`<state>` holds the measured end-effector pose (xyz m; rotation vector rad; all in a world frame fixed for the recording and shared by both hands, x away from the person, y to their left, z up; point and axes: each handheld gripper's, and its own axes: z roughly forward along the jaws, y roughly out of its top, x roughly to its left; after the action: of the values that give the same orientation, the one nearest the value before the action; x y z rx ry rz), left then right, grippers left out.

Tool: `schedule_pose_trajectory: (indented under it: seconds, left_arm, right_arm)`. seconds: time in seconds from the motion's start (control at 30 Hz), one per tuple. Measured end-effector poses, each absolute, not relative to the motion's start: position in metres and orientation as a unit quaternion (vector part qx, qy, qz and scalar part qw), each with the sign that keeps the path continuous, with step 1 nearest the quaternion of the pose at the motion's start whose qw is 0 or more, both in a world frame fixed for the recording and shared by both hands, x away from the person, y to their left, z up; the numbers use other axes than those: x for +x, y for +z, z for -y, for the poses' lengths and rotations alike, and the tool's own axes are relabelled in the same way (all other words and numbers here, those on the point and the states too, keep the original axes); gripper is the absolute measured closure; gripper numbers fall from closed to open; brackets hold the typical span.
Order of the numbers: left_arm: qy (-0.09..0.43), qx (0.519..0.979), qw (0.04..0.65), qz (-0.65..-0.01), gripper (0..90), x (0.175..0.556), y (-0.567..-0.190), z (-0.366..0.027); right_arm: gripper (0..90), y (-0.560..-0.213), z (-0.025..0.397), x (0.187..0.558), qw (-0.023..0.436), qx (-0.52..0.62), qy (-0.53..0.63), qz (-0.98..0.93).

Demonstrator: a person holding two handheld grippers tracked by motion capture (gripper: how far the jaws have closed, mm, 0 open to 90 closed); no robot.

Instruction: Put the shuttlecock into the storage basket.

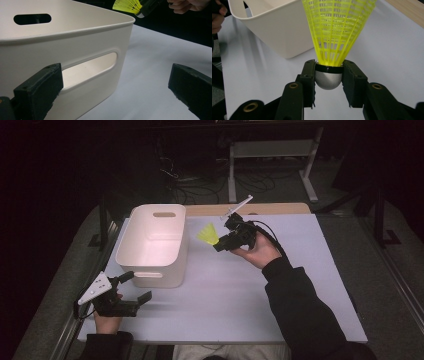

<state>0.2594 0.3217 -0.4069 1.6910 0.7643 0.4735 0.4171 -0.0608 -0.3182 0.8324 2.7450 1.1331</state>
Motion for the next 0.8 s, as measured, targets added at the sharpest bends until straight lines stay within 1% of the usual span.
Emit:
schedule_pose_trajectory:
  seconds: [0.8]
  left_arm:
    - [0.202, 0.722, 0.575, -0.327, 0.0, 0.26, -0.407, -0.322]
  right_arm:
    - [63.1, -0.293, 0.042, 0.416, 0.035, 0.241, 0.377, -0.894]
